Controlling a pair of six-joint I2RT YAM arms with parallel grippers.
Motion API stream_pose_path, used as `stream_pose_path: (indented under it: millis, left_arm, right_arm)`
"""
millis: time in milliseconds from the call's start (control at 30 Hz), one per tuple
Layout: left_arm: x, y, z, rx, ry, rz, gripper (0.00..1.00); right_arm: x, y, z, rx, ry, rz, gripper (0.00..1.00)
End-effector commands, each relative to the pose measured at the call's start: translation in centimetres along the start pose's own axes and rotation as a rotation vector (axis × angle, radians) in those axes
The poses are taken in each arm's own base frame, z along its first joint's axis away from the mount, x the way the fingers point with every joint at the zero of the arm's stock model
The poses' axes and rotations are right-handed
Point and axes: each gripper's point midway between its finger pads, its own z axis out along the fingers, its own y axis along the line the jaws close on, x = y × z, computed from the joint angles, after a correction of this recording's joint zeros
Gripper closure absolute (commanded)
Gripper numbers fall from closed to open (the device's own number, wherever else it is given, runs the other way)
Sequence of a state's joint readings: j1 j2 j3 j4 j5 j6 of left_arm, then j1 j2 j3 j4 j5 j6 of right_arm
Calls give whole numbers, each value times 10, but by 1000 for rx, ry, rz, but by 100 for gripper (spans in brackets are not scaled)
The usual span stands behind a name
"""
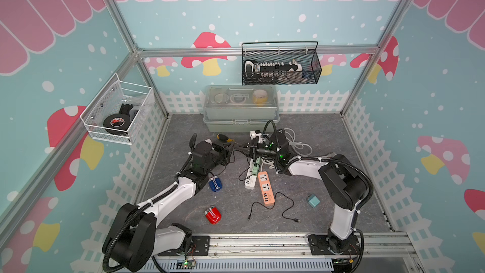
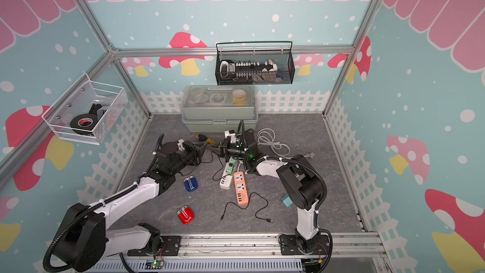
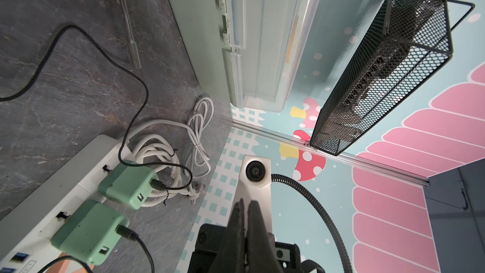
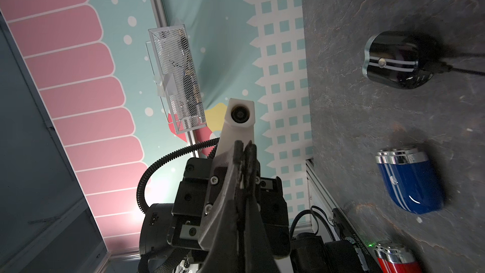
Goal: Charge the electric shaver
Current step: Adjust the charging cable, then pick up the electric shaver from the center of the board.
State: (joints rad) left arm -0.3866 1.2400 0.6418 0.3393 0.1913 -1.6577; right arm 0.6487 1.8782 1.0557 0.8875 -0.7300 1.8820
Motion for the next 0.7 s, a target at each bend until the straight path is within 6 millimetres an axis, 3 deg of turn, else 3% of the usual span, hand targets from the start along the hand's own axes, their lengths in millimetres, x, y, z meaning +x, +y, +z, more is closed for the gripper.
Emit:
stream_pose_path:
  millis: [0, 67, 133, 233, 333, 467, 667]
  left_arm:
    - [-5, 1, -18, -73, -20, 37, 60]
    - [-14, 15, -36, -213, -51, 79, 44]
    - [-25, 32, -60, -390, -82, 137, 37]
    - [-35, 52, -90, -607, -67, 258, 34]
    - [-29, 86, -108, -803, 62, 328, 34]
    - [-18, 130, -123, -976, 212, 373, 31]
    - [-26, 165, -131, -1136, 293, 483, 17]
  right_arm:
    - [4, 1, -8, 3, 21, -54, 100]
    - [10, -2, -16, 22, 61, -109, 100]
    - [21, -9, -23, 57, 108, -168, 100]
    - [40, -23, -36, 142, 177, -264, 100]
    - [63, -36, -49, 213, 264, -333, 100]
    - [82, -43, -60, 260, 325, -392, 100]
    - [90, -43, -59, 278, 325, -414, 100]
